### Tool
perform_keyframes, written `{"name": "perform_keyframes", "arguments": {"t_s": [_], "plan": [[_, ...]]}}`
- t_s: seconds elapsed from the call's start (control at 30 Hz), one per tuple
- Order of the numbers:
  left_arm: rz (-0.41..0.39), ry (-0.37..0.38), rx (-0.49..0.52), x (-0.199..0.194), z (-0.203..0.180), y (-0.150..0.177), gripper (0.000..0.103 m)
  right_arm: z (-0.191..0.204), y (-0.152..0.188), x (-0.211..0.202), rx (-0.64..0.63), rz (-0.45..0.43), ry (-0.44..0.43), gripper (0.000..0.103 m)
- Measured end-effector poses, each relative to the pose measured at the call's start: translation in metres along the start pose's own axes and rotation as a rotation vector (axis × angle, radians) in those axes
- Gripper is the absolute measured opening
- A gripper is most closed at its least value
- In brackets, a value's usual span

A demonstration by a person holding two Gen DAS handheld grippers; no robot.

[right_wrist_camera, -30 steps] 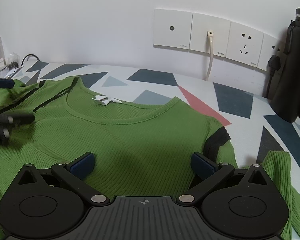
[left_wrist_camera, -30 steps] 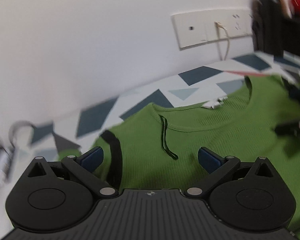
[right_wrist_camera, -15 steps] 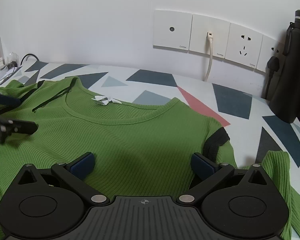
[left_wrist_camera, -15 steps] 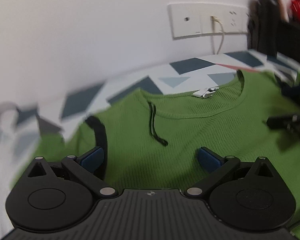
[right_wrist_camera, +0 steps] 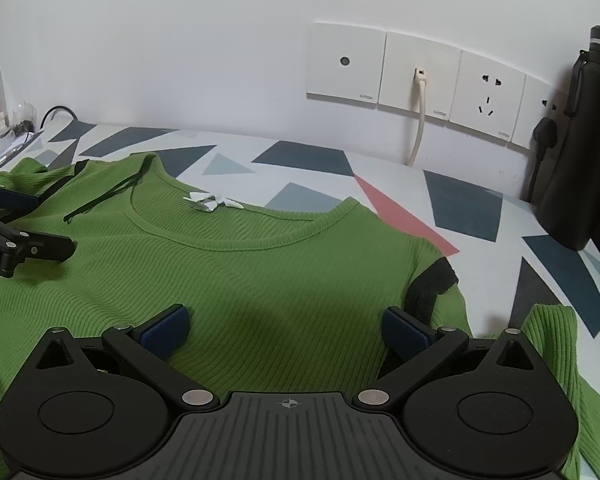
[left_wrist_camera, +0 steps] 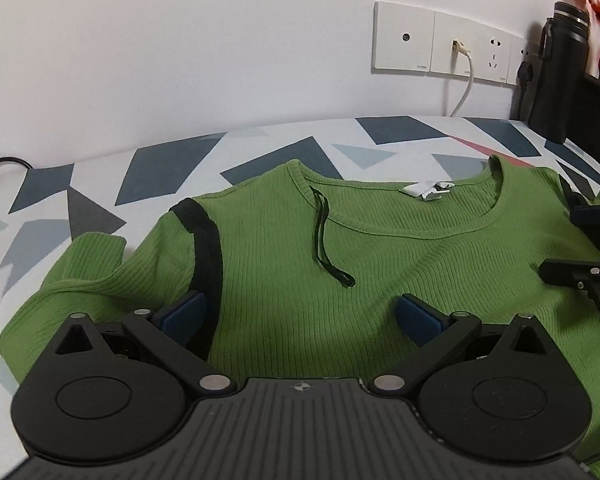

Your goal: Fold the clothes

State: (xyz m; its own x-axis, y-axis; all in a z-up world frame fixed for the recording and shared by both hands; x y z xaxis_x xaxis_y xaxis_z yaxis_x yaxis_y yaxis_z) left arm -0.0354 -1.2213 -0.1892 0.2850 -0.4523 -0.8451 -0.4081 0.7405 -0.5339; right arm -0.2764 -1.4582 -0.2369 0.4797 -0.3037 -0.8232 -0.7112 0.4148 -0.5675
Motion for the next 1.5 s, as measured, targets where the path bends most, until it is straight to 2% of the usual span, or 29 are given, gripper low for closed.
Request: {"name": "perform_keyframes", "arguments": {"t_s": [1.5], "plan": [[0.0,0.005,0.001,0.0005,0.0005,0.0001,0.103,-0.0016,0.0,0.0016,0.007,0.003,-0.011,0.102]]}}
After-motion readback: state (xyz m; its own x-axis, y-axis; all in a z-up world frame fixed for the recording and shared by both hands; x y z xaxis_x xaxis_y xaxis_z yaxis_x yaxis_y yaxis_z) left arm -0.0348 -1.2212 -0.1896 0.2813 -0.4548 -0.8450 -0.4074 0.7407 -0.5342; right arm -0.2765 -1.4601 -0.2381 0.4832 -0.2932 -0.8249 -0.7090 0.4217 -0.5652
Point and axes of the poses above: each gripper's, at about its wrist camera, not at the fingertips, and x roughly the way its jaws point, z to its left, y to its underside, the point moved 4 cm from there along x, roughly the way its jaws point, and after that the axes turned 15 degrees about z, right-handed, at the moved point
